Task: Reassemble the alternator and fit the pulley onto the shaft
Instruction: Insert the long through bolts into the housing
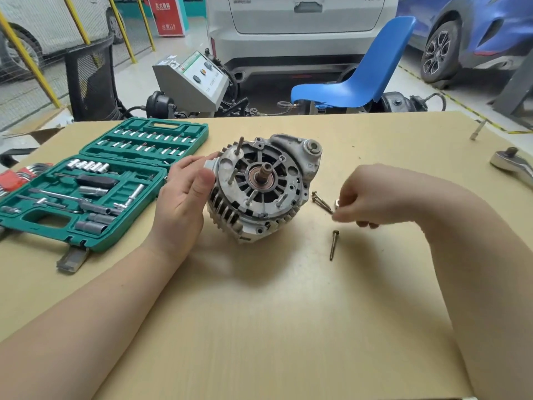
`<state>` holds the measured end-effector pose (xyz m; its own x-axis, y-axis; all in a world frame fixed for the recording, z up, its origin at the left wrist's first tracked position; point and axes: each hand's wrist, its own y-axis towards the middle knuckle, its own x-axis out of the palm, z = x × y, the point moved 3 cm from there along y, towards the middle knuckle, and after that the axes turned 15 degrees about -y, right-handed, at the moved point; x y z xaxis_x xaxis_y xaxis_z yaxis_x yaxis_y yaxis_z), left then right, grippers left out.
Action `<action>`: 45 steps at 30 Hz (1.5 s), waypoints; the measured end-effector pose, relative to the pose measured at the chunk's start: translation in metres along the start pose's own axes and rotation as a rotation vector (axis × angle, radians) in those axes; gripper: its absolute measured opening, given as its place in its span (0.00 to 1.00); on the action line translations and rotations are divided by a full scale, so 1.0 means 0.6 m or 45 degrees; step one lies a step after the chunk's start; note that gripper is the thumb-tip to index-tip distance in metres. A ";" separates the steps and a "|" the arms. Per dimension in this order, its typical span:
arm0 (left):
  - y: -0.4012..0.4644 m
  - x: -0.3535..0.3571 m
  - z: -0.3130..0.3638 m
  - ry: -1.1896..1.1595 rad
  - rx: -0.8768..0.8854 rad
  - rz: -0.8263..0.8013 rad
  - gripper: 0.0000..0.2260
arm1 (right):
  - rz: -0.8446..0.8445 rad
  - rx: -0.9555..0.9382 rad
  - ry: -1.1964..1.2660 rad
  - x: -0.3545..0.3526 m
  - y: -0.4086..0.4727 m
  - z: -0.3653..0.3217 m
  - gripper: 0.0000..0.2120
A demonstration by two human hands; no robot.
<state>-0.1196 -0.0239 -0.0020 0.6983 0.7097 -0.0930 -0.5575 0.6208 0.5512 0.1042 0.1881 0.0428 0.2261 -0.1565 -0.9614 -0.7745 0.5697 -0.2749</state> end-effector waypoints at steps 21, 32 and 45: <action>0.008 -0.016 -0.030 -0.143 -0.136 -0.149 0.24 | 0.042 -0.965 1.105 -0.027 -0.057 -0.077 0.03; 0.008 -0.048 -0.021 -0.278 -0.223 -0.447 0.26 | 0.181 -0.902 1.207 -0.014 -0.049 -0.106 0.04; 0.009 -0.057 -0.018 -0.198 -0.115 -0.471 0.42 | 0.673 -0.872 0.648 -0.009 -0.066 -0.132 0.04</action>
<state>-0.1514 -0.0411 -0.0046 0.9149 0.3785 -0.1407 -0.2885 0.8564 0.4282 0.0867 0.1023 0.0585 -0.4008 -0.4350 -0.8063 -0.9118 0.1037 0.3972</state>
